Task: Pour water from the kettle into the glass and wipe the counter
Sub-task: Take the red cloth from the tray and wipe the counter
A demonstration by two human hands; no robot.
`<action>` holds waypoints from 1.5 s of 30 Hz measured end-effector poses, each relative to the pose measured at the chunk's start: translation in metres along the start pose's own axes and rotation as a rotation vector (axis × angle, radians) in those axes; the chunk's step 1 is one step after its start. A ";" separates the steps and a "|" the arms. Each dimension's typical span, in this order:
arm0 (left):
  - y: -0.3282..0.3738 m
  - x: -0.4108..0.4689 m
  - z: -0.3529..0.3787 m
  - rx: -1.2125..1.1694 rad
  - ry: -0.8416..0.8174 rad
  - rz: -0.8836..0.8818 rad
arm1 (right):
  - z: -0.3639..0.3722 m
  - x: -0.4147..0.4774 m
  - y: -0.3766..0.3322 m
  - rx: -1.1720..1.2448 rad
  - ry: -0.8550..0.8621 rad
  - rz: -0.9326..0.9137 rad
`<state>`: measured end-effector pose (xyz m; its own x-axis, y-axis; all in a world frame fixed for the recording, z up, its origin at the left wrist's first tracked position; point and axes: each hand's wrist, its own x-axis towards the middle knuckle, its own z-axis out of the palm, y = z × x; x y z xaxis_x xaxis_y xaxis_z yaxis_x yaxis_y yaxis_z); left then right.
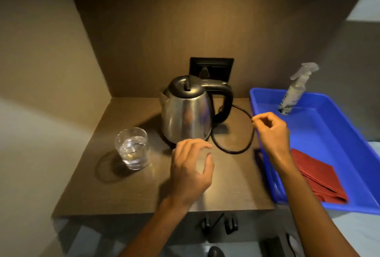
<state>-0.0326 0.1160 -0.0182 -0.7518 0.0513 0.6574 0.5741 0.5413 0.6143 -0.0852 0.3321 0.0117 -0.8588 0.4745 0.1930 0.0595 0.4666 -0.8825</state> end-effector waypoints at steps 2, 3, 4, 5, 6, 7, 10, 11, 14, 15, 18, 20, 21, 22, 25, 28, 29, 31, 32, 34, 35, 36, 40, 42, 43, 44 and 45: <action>0.012 0.007 0.031 -0.001 -0.136 0.051 | -0.027 -0.005 0.012 -0.181 0.010 -0.063; 0.018 0.011 0.046 -0.004 -0.196 0.083 | -0.042 -0.005 0.019 -0.298 0.030 -0.100; 0.025 0.015 0.060 -0.005 -0.256 0.120 | -0.058 -0.005 0.025 -0.426 0.047 -0.124; 0.033 0.018 0.075 -0.005 -0.315 0.158 | -0.074 -0.004 0.033 -0.547 0.054 -0.115; 0.041 0.020 0.089 0.000 -0.365 0.196 | -0.089 -0.003 0.040 -0.649 0.050 -0.078; 0.048 0.022 0.104 0.006 -0.405 0.237 | -0.103 -0.002 0.048 -0.721 0.042 -0.021; 0.067 0.024 0.141 0.018 -0.515 0.344 | -0.132 -0.003 0.070 -0.913 -0.012 0.125; 0.073 0.024 0.149 0.015 -0.542 0.368 | -0.138 -0.003 0.078 -0.970 -0.039 0.169; 0.085 0.026 0.166 0.034 -0.565 0.402 | -0.146 -0.006 0.090 -0.899 -0.093 0.299; 0.086 0.027 0.170 0.046 -0.576 0.387 | -0.147 -0.007 0.091 -0.843 -0.097 0.326; 0.086 0.031 0.175 0.070 -0.656 0.312 | -0.146 -0.006 0.091 -0.861 -0.152 0.356; 0.085 0.034 0.175 0.083 -0.685 0.291 | -0.143 -0.006 0.090 -0.951 -0.233 0.363; 0.085 0.034 0.174 0.086 -0.697 0.287 | -0.142 -0.004 0.091 -0.988 -0.261 0.356; 0.085 0.034 0.173 0.090 -0.710 0.281 | -0.141 -0.003 0.089 -1.012 -0.276 0.342; 0.085 0.034 0.172 0.109 -0.748 0.249 | -0.140 0.002 0.088 -0.918 -0.286 0.346; 0.085 0.038 0.169 0.082 -0.747 0.195 | -0.141 -0.003 0.080 -0.561 -0.289 0.357; 0.084 0.041 0.166 0.058 -0.752 0.162 | -0.142 -0.007 0.075 -0.425 -0.279 0.333; 0.085 0.047 0.155 -0.038 -0.760 0.049 | -0.147 -0.016 0.060 -0.170 -0.265 0.248; 0.085 0.051 0.148 -0.108 -0.754 -0.025 | -0.151 -0.021 0.049 -0.058 -0.267 0.201; 0.088 0.059 0.130 -0.276 -0.707 -0.148 | -0.156 -0.030 0.029 0.157 -0.266 0.125; 0.086 0.063 0.117 -0.362 -0.666 -0.189 | -0.152 -0.033 0.019 0.264 -0.268 0.116; 0.087 0.064 0.106 -0.438 -0.625 -0.209 | -0.149 -0.037 0.011 0.365 -0.248 0.134; 0.068 0.054 0.064 -0.601 -0.489 -0.372 | -0.102 -0.047 -0.006 0.339 -0.083 0.068; 0.048 0.039 0.047 -0.550 -0.398 -0.457 | -0.070 -0.053 -0.007 0.165 -0.099 -0.062; 0.039 0.031 0.039 -0.512 -0.358 -0.507 | -0.054 -0.057 -0.005 0.073 -0.118 -0.137; 0.026 0.023 0.030 -0.484 -0.324 -0.567 | -0.036 -0.063 -0.004 0.001 -0.142 -0.203; 0.016 0.015 0.022 -0.487 -0.300 -0.627 | -0.020 -0.069 -0.004 -0.053 -0.157 -0.247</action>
<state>-0.0418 0.1440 -0.0087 -0.9922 0.1205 0.0310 0.0462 0.1254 0.9910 -0.0163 0.3125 0.0106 -0.9188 0.2222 0.3263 -0.1378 0.5941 -0.7925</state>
